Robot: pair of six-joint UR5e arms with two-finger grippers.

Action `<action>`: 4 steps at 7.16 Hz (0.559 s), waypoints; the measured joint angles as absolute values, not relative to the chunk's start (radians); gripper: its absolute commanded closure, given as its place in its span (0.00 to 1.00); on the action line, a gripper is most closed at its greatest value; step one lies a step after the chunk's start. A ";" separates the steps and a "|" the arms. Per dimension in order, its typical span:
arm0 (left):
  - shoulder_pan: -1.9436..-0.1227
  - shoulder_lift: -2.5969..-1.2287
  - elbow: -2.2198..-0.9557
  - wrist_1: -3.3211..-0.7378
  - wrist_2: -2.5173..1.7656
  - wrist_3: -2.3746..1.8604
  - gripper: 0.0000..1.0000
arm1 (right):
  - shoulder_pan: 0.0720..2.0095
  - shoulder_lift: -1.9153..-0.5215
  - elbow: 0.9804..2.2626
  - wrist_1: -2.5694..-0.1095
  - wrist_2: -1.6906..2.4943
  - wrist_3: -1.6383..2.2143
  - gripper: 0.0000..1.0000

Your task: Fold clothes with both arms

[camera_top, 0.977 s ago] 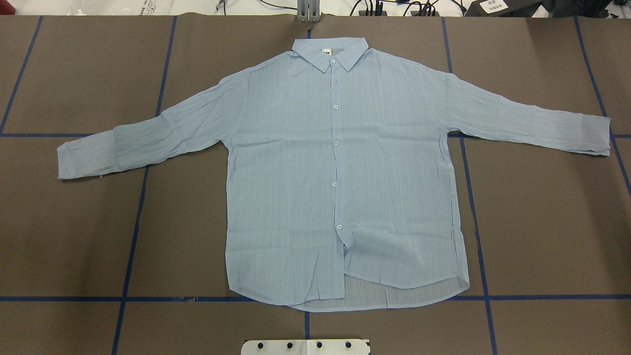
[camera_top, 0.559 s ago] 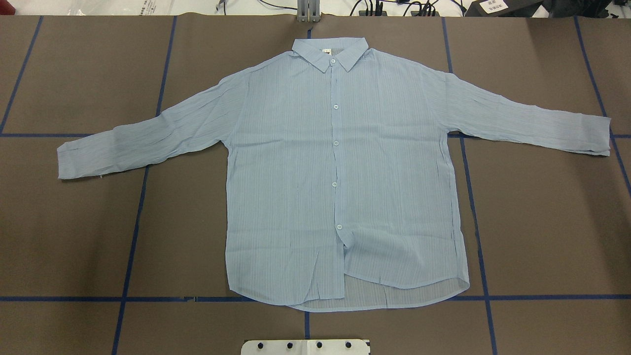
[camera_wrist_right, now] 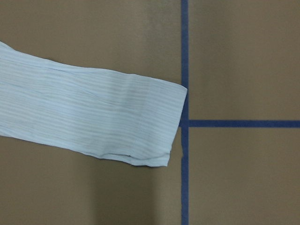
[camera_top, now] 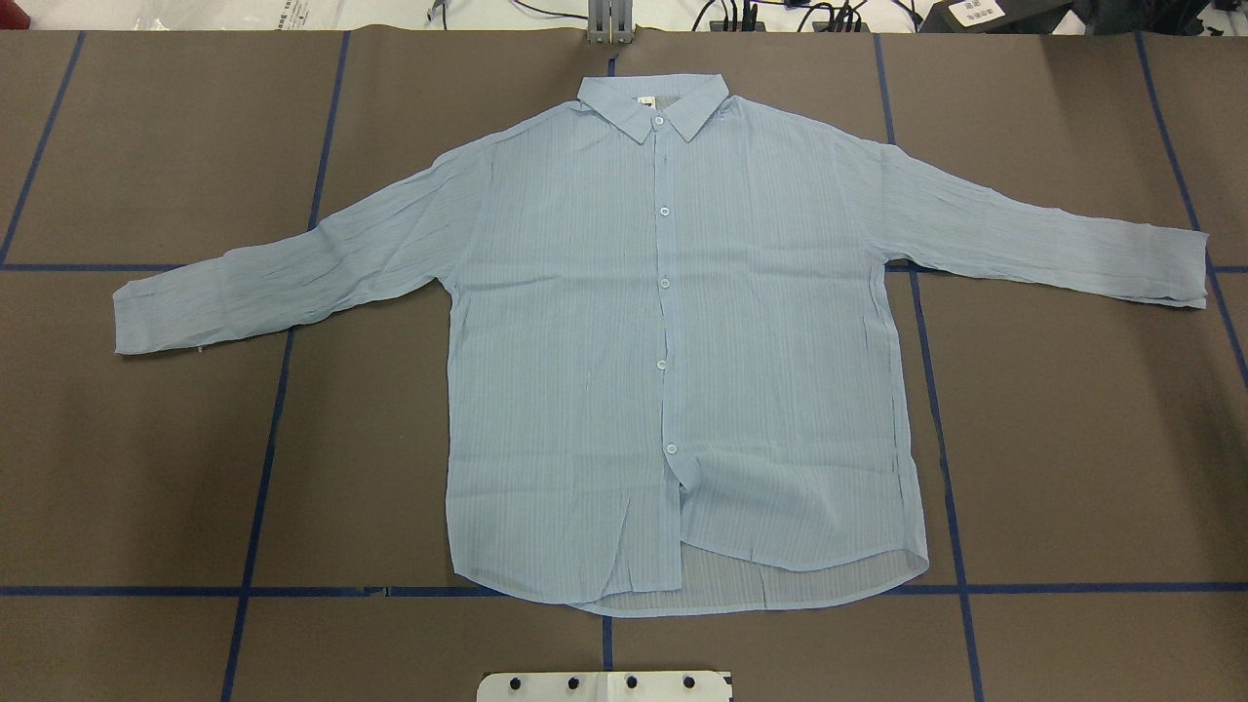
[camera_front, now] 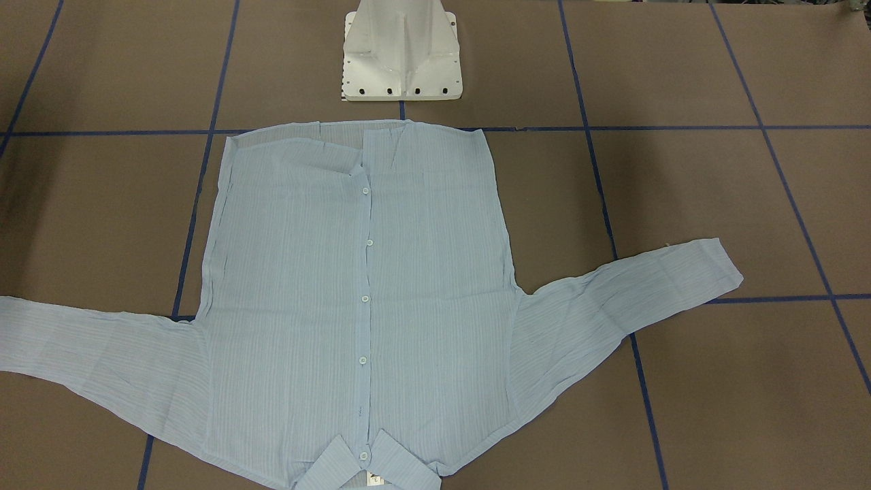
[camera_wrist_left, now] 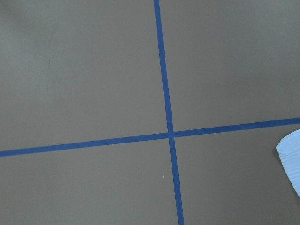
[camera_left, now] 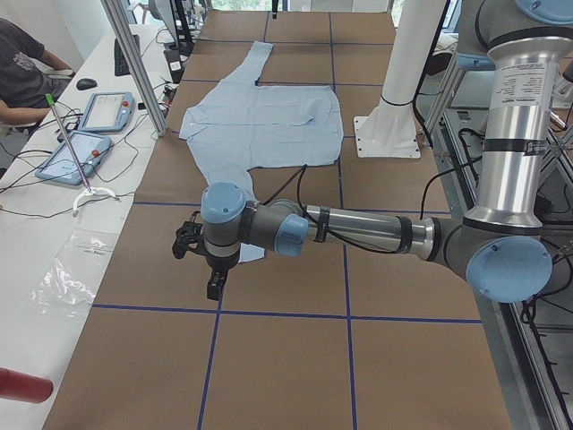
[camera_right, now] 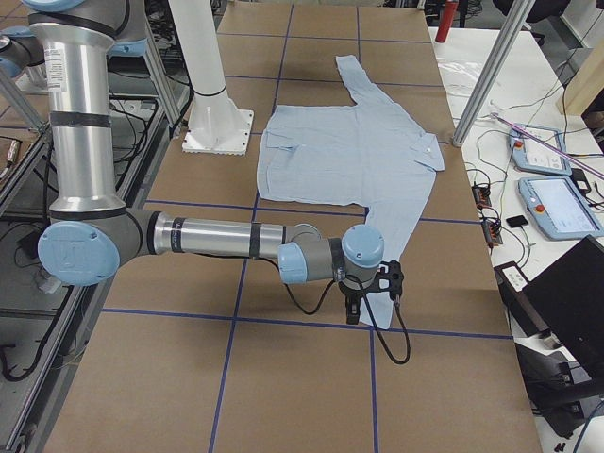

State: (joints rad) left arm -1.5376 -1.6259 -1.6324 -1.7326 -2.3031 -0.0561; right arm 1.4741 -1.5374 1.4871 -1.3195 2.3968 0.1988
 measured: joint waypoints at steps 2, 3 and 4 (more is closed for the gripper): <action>-1.509 -1.629 -1.633 -1.802 -2.323 -0.053 0.00 | 1.441 -1.497 1.445 -1.246 2.392 0.202 0.00; -1.501 -1.619 -1.632 -1.877 -2.326 -0.056 0.00 | 1.423 -1.478 1.401 -1.182 2.385 0.205 0.00; -1.497 -1.616 -1.631 -1.927 -2.326 -0.059 0.00 | 1.406 -1.446 1.322 -1.097 2.372 0.215 0.00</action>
